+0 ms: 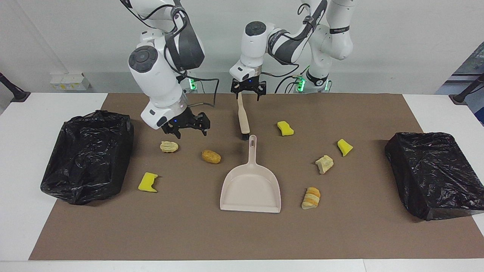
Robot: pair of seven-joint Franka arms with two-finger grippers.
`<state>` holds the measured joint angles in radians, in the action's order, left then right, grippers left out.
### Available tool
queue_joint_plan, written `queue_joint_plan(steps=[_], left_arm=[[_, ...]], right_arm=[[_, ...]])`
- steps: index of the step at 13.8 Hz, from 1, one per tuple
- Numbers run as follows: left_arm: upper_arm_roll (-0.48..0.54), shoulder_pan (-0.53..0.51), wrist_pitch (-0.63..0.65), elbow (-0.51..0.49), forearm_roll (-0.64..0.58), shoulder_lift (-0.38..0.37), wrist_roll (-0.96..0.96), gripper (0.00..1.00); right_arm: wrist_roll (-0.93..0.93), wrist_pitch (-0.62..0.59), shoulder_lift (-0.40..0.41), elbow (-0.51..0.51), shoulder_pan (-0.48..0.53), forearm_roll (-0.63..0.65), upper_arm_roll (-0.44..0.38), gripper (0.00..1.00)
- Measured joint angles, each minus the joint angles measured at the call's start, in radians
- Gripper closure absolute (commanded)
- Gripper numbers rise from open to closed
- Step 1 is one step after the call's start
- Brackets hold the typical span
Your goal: Sweep and dump trash in bin
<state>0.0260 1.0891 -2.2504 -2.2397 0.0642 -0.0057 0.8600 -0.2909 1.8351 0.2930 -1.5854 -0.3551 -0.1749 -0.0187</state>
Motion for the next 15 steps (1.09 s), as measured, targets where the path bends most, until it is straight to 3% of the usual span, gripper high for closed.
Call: queue_joint_plan(steps=[2,6,7,8,12,15], left_arm=[[0.0,0.021,-0.006,-0.014,0.0,0.016,0.0,0.0],[0.0,0.045,-0.011,-0.025,0.0,0.041,0.0,0.73],[0.0,0.049,-0.011,-0.025,0.0,0.043,0.0,0.95],[0.0,0.05,-0.011,-0.025,0.0,0.043,0.0,1.0],[0.022,0.039,0.015,-0.018,0.0,0.027,-0.049,1.0],[0.03,0.005,0.188,-0.018,-0.011,-0.033,-0.108,1.0]], right_arm=[[-0.067,0.036,0.042,0.001,-0.057,0.012,0.0,0.0],[-0.212,0.065,0.125,0.053,-0.142,0.07,-0.002,0.0],[-0.253,0.068,0.147,0.064,-0.166,0.099,-0.002,0.0],[-0.301,0.078,0.17,0.074,-0.19,0.119,-0.002,0.0],[-0.414,0.114,0.272,0.149,-0.256,0.134,-0.004,0.02],[-0.432,0.112,0.303,0.197,-0.266,0.158,-0.005,0.64]])
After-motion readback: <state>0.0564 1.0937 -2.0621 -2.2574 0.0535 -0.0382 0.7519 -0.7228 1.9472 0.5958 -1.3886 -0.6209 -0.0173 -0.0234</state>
